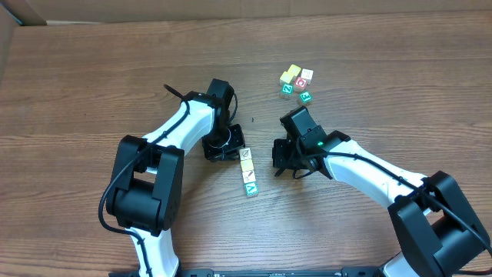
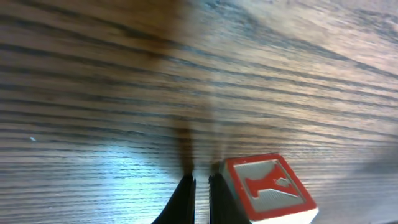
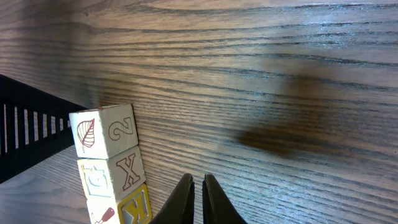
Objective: Flip 3 blocks
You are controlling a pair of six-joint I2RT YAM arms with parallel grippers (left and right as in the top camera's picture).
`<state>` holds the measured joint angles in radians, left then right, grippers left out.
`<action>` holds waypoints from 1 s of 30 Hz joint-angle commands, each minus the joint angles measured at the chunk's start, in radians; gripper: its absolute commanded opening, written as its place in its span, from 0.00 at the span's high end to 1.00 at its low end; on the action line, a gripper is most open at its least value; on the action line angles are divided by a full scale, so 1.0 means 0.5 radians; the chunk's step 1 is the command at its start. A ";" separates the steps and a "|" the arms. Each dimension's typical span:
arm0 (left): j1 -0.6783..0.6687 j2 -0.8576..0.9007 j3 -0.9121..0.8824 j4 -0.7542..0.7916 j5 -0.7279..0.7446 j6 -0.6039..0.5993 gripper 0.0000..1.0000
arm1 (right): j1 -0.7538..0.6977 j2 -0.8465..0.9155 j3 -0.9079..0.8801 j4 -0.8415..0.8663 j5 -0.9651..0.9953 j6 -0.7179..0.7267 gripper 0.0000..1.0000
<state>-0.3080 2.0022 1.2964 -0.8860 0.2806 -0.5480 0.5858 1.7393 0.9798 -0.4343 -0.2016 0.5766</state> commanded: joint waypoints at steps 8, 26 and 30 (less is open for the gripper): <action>0.076 0.000 -0.012 -0.085 -0.367 0.127 0.96 | 0.006 0.012 0.002 0.004 0.047 0.002 0.81; 0.508 -0.570 -0.007 -0.374 -0.208 0.491 0.81 | -0.235 -0.027 0.246 -0.662 0.042 -0.142 0.54; 0.507 -0.965 -0.007 -0.391 -0.210 0.461 0.82 | -0.243 -0.027 0.334 -0.875 0.043 -0.224 0.47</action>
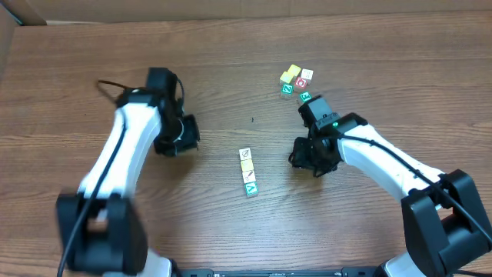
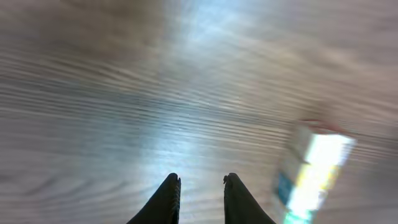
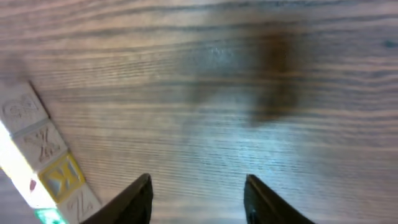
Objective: Flip 3 blocks
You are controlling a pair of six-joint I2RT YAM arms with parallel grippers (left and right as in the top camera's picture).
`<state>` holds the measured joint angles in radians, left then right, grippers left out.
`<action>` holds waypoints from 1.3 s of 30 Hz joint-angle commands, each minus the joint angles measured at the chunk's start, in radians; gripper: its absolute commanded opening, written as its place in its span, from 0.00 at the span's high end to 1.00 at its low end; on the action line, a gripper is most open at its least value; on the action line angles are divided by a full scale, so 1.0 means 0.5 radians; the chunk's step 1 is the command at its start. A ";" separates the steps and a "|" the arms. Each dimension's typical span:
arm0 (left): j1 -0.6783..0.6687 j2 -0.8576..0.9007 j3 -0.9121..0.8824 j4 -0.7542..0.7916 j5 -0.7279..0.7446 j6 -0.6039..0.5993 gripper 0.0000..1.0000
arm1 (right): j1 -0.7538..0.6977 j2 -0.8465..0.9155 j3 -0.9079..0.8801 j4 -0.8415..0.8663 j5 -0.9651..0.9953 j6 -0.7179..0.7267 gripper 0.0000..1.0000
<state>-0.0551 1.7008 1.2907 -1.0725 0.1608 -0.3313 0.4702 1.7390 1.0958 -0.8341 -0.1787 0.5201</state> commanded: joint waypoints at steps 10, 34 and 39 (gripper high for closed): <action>0.002 -1.132 0.004 -0.208 -0.124 0.020 0.19 | -0.051 -0.026 0.246 -0.179 -0.082 -0.308 0.18; 0.002 -0.813 0.002 -0.345 -0.181 0.021 0.01 | 0.800 -0.025 0.283 0.062 0.005 0.221 0.96; 0.002 -0.706 0.002 -0.345 -0.181 0.021 0.00 | 0.995 -0.025 0.282 0.205 0.117 0.231 0.96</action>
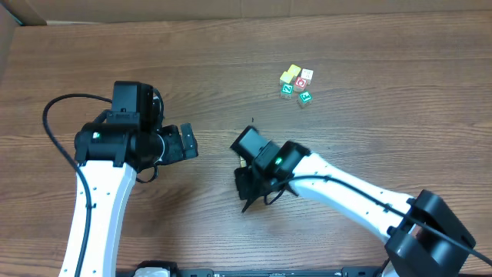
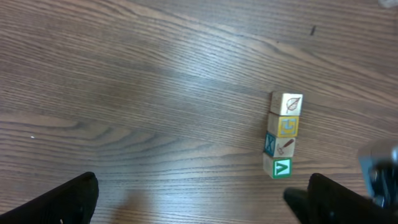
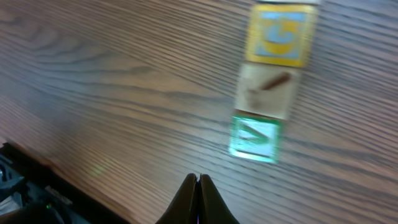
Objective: Flip 3 blocks
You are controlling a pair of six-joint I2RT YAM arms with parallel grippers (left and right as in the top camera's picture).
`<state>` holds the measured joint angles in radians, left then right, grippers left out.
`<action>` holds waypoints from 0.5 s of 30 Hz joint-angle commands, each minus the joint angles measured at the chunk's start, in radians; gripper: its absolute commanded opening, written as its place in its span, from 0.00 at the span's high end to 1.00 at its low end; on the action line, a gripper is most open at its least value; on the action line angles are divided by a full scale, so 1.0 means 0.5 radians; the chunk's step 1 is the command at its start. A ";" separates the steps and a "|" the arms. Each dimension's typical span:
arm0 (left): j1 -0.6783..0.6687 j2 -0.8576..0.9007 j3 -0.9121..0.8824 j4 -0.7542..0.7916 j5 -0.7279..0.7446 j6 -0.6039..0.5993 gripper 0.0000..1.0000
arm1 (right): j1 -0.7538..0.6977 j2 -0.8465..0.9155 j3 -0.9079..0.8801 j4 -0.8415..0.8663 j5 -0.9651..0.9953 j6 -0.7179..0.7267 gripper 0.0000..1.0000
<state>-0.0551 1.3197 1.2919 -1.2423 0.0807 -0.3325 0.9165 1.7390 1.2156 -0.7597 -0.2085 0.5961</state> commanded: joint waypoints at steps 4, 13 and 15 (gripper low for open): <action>0.002 0.137 0.000 -0.005 -0.021 0.022 0.00 | 0.224 -0.018 0.040 0.107 0.590 0.278 0.96; 0.002 0.280 0.000 -0.005 -0.003 0.021 0.00 | 0.355 -0.004 -0.066 0.372 0.799 0.336 0.96; 0.002 0.290 0.000 0.020 -0.007 0.023 0.00 | 0.355 0.036 -0.067 0.380 0.799 0.336 0.96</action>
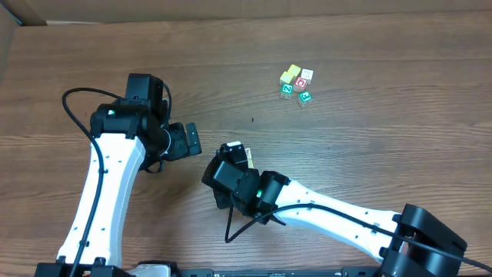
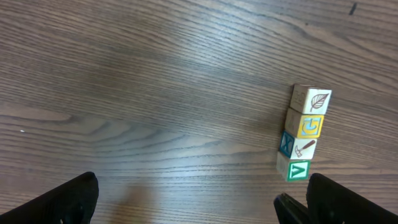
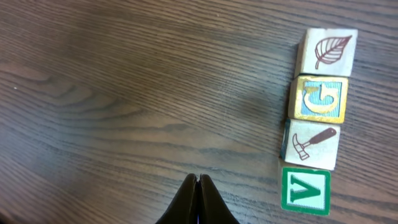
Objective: Flip 3 blocks
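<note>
A row of four letter blocks lies on the wooden table [image 1: 369, 46]: a leaf block [image 3: 326, 53], a yellow G block [image 3: 318, 98], a hammer block [image 3: 311, 143] and a green V block [image 3: 305, 190]. My right gripper [image 3: 197, 180] is shut and holds nothing, left of the V block and apart from it. In the overhead view the right gripper [image 1: 223, 191] and its arm hide most of the row. My left gripper [image 2: 199, 208] hangs wide open and high, with the row [image 2: 303, 134] off to its right. From above, the left gripper [image 1: 178, 145] is left of the row.
A loose cluster of several more blocks [image 1: 296, 82] sits at the back right of the table. A cardboard edge [image 1: 23, 11] shows at the far left corner. The left arm's cable [image 1: 73, 96] loops over the table.
My shut right gripper has moved left, from over the row's near end to beside the V block. The left gripper, still wide open, has shifted slightly toward the back. The blocks show the same faces.
Both grippers were shut low at the table, one on each side of the row. Then both were drawn apart and open. Later the left was wide open at the left and the right shut over the row. The row's top faces look unchanged.
</note>
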You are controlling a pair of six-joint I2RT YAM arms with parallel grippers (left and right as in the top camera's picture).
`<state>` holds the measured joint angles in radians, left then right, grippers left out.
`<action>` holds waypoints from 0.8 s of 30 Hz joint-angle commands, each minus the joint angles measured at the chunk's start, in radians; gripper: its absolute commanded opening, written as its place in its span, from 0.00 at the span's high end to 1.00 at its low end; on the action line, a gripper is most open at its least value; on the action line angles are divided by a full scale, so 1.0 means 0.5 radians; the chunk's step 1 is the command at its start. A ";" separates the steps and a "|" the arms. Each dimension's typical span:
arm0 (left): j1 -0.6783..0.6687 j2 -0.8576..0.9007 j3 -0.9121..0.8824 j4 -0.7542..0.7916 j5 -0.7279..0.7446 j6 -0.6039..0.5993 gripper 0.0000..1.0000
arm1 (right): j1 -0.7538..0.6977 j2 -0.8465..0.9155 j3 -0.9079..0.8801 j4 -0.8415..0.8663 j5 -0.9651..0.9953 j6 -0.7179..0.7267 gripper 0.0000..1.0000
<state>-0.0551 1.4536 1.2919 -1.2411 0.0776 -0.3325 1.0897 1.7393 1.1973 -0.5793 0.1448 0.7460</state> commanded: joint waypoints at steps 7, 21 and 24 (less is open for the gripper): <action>0.002 0.024 0.000 0.029 -0.027 0.022 0.00 | 0.008 0.143 -0.031 0.017 0.134 0.035 0.96; 0.002 0.024 0.000 0.031 -0.029 0.023 0.00 | 0.008 0.152 -0.044 -0.047 0.078 0.081 0.96; 0.002 0.024 0.000 0.031 -0.028 0.023 0.01 | 0.008 0.183 -0.055 -0.033 0.077 0.089 0.96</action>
<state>-0.0551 1.4639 1.2919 -1.2270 0.0734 -0.3325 1.0912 1.8141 1.1824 -0.6018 0.1829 0.7780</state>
